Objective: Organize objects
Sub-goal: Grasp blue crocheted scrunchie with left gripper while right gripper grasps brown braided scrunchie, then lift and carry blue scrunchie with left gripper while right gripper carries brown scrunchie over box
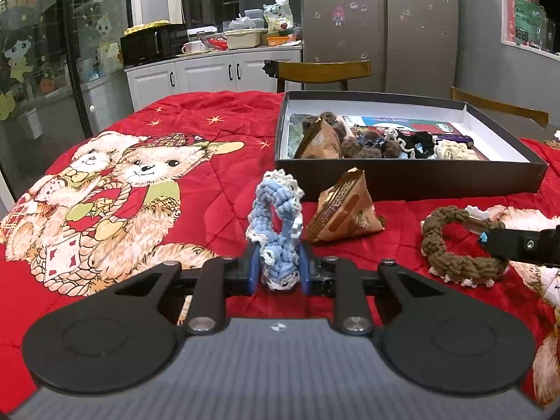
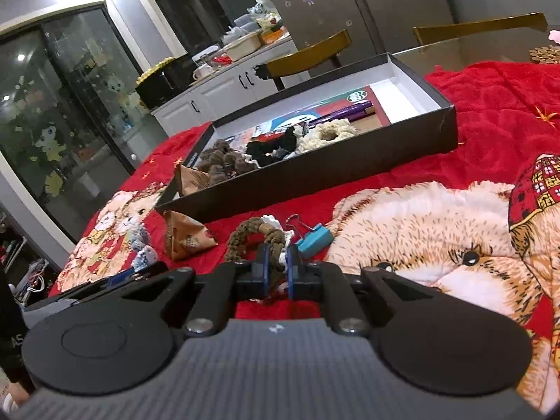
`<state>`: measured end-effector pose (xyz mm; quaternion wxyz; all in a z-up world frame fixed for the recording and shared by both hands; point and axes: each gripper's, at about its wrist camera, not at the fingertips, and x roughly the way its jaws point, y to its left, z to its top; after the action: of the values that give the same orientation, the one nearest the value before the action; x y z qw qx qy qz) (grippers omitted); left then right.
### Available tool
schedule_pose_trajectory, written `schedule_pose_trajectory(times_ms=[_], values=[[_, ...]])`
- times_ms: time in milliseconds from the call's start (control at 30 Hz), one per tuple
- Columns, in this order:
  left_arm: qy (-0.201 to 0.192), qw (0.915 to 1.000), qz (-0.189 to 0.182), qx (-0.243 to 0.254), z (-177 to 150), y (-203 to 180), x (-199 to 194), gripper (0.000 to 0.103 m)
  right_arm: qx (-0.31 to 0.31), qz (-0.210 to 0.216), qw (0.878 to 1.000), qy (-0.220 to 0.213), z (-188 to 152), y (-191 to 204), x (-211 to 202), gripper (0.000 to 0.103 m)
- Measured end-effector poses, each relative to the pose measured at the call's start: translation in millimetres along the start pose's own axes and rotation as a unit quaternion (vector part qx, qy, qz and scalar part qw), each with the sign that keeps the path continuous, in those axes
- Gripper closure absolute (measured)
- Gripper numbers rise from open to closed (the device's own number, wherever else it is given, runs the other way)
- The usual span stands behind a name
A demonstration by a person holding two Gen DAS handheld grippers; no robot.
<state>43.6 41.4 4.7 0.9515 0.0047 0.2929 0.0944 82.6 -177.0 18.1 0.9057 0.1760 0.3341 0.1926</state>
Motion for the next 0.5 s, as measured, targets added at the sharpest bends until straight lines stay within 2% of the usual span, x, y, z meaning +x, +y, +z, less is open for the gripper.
schedule_pose_trajectory(times_ms=[300, 500], values=[[-0.001, 1.0, 0.002, -0.006, -0.2, 1.6, 0.5, 0.076, 0.017, 0.004, 1.0, -0.008, 2.4, -5.0, -3.1, 0.092], [-0.013, 0.9998, -0.001, -0.013, -0.6, 4.2, -3.9, 0.076, 0.008, 0.011, 0.999, -0.032, 2.5, -2.9, -9.5, 0.092]])
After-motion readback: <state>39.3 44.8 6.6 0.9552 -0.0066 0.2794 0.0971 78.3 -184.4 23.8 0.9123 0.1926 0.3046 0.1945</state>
